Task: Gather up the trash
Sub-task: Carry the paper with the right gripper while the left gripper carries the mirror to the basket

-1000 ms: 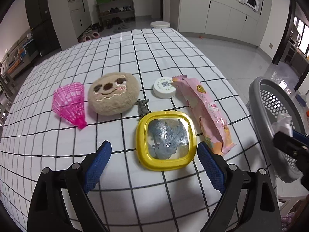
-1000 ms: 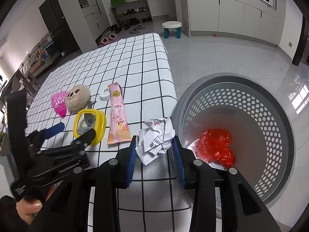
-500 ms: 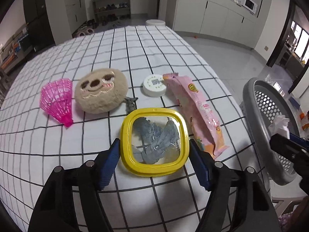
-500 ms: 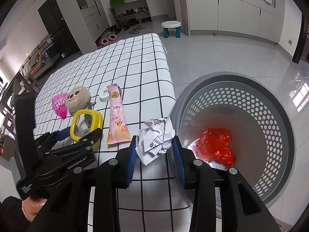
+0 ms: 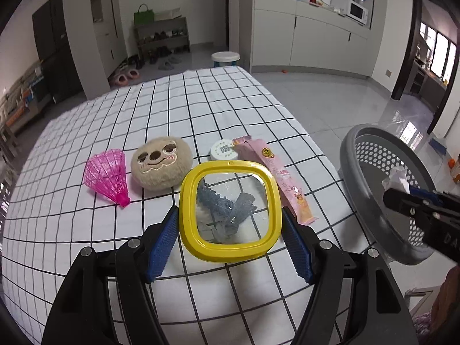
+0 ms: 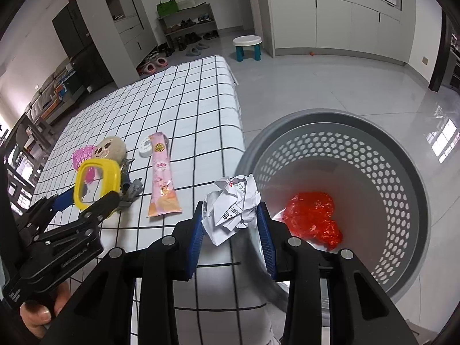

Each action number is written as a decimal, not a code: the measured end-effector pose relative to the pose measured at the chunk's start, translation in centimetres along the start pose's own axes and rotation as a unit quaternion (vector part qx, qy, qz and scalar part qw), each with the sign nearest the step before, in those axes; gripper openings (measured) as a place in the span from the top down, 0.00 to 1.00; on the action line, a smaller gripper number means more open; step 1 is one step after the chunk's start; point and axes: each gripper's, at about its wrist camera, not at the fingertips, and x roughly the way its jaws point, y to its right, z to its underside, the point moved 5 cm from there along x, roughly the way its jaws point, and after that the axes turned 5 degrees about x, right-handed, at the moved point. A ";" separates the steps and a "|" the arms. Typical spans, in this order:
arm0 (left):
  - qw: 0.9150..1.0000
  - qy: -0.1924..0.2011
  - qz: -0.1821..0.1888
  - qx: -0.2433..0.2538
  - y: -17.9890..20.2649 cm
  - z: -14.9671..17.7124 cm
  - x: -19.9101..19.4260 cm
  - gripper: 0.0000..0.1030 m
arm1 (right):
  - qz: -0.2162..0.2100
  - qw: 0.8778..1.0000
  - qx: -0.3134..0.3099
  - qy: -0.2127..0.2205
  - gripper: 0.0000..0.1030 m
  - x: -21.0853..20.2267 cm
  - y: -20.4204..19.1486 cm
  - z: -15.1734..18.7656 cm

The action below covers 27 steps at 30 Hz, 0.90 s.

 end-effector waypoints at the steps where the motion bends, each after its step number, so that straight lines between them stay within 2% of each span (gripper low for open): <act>1: 1.000 0.001 0.000 0.004 0.2 0.1 -0.2 0.34 | 0.000 1.000 0.003 0.001 0.66 -0.1 0.3 -0.1; 8: 1.000 0.006 0.006 0.017 1.6 0.2 -1.0 0.34 | 0.006 1.000 0.021 0.009 0.66 -1.1 2.5 -0.3; 16: 0.998 0.001 0.031 0.055 5.6 0.4 -1.5 0.34 | 0.015 0.999 0.043 0.019 0.66 -2.1 5.0 -0.7; 27: 0.995 0.023 0.065 0.075 10.7 -2.8 -2.2 0.34 | 0.027 0.996 0.082 0.032 0.66 -3.6 8.6 -1.5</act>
